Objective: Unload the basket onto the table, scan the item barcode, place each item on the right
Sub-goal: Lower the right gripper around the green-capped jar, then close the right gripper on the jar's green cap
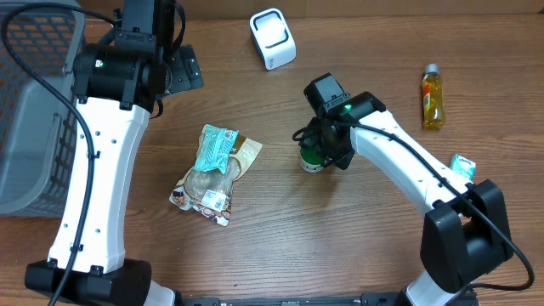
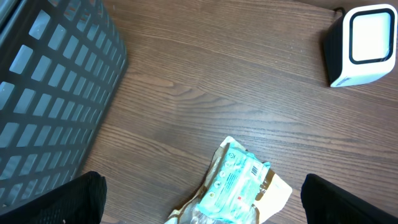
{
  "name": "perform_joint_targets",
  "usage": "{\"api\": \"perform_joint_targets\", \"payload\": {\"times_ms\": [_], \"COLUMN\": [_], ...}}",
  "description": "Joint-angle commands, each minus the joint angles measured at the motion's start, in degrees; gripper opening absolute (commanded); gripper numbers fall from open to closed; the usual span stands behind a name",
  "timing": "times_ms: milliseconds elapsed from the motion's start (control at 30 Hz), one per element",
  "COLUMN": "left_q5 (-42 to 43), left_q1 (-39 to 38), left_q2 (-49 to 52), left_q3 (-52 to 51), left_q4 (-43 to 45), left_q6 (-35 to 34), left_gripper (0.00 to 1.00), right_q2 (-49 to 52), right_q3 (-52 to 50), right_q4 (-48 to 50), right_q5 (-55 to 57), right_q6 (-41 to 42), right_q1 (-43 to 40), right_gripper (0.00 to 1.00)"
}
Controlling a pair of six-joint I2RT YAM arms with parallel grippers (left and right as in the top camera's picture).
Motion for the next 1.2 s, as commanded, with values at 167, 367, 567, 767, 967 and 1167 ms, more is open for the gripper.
{"api": "perform_joint_targets", "payload": {"times_ms": [167, 367, 567, 767, 967, 1167], "left_q5": [-0.81, -0.81, -0.79, -0.81, -0.81, -0.81], "left_q1": [-0.07, -0.07, -0.07, -0.07, -0.07, -0.07], "left_q2": [-1.25, -1.25, -1.25, -1.25, -1.25, -1.25], "left_q3": [1.14, 1.14, 1.16, 1.16, 1.16, 1.14], "left_q4": [0.04, 0.07, 0.07, 0.04, 0.07, 0.07], "left_q6": [0.85, 0.85, 0.85, 0.85, 0.85, 0.85], "left_gripper": [1.00, 1.00, 0.99, 1.00, 1.00, 1.00], "right_q2": [0.72, 0.72, 0.72, 0.72, 0.72, 0.72], "right_q3": [-0.31, -0.31, -0.31, -0.31, -0.31, -0.31], "right_q4": [-0.46, -0.72, -0.96, -0.90, -0.76, -0.81], "right_q5": [-1.86, -4.17, -4.13, -4.09, -4.11, -4.11], "right_q6": [-12.61, -26.51, -32.70, -33.83, -33.81, -33.81], "right_q1": [0.61, 0.61, 0.61, 0.59, 0.59, 0.59], "right_gripper": [0.63, 0.59, 0.57, 0.66, 0.79, 0.87]}}
